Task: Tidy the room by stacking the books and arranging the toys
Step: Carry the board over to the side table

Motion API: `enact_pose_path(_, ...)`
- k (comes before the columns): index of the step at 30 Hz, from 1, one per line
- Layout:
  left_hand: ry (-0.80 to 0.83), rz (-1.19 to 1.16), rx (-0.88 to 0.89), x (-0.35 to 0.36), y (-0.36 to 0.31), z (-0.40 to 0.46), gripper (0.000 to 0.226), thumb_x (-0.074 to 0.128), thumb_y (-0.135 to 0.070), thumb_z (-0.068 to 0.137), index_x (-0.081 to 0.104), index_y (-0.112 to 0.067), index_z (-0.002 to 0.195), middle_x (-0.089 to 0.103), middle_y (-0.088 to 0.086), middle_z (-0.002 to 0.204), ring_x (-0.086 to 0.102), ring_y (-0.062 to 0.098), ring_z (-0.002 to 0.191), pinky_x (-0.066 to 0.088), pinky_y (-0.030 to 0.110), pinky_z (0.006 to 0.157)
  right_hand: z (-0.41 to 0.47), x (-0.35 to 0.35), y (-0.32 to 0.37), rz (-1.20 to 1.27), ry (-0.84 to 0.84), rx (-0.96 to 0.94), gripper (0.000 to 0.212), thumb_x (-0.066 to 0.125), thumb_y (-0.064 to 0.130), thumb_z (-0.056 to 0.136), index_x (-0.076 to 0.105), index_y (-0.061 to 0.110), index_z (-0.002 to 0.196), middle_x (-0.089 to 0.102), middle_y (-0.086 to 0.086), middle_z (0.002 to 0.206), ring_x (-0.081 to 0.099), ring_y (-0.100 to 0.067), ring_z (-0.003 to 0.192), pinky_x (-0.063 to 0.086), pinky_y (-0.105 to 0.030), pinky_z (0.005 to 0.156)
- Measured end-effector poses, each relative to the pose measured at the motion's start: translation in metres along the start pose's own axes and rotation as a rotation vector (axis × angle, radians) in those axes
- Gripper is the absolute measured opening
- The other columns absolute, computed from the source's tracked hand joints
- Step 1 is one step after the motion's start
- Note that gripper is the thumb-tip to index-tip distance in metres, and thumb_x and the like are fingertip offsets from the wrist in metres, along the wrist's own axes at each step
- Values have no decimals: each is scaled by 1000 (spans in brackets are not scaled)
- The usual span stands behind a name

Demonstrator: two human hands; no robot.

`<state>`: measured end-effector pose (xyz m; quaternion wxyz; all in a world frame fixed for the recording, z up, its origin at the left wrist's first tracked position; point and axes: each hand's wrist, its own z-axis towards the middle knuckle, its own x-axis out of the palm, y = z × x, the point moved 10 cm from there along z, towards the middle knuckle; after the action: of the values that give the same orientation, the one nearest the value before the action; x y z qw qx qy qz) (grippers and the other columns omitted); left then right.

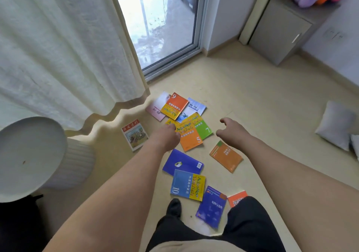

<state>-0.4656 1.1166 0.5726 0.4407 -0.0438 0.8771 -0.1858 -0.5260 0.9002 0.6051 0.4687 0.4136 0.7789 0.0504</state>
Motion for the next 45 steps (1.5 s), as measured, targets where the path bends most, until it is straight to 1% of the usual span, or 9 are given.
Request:
enact_pose_path(4,70,-4,21,29,-50,32,39,40,-30,100,55,-10,130,59,12,129,57,29,112,51,42,94,28,-40,-46,13,-13,33,61,54,19,89,36,15,147,39,-11,150,46,-27,129,39,-30,92)
enact_pose_path(9,89,84,44,65,-146,86,42,39,-30,103,49,-9,139,53,13,140,53,30,122,44,36,94,89,-116,-127,-30,-16,49,62,52,17,88,35,16,148,37,-12,152,44,-28,132,40,-34,101)
enact_pose_path(11,51,82,42,78,-204,115,42,38,-29,103,49,-8,138,52,15,139,53,31,122,42,35,91,122,-159,-170,-9,-38,49,62,51,18,88,35,17,148,37,-11,152,42,-28,133,40,-34,102)
enact_pose_path(14,5,90,10,98,-290,148,44,38,-30,102,50,-8,138,51,16,138,50,32,124,43,38,96,154,-210,-233,4,6,38,63,51,19,88,34,18,149,36,-10,152,44,-27,132,40,-32,97)
enact_pose_path(19,-9,144,13,111,-451,184,43,38,-29,100,51,-9,135,50,13,138,47,32,126,42,40,102,181,-312,-337,-43,91,73,66,49,21,84,35,16,148,39,-12,150,44,-29,132,41,-35,104)
enact_pose_path(26,-60,197,134,109,-625,230,45,38,-30,101,46,-17,143,48,6,143,45,28,131,39,35,100,218,-436,-414,21,32,85,63,50,20,88,35,12,148,37,-13,152,39,-28,137,36,-32,107)
enact_pose_path(35,105,267,53,138,-685,293,45,39,-26,98,48,-14,141,48,8,141,44,28,131,39,36,102,277,-520,-469,-33,36,141,62,52,25,90,36,12,148,38,-12,151,40,-29,136,36,-33,107)
enact_pose_path(41,34,138,44,94,-721,357,43,39,-25,99,50,-12,138,49,10,140,46,29,129,41,37,104,345,-568,-426,-87,17,71,61,52,21,90,36,13,148,39,-12,150,41,-28,134,37,-30,104)
enact_pose_path(45,-11,70,-52,80,-704,370,43,38,-26,99,49,-13,139,50,9,139,48,29,128,42,36,102,375,-573,-391,-141,75,-11,61,51,20,89,35,14,148,40,-13,149,43,-29,133,39,-31,104)
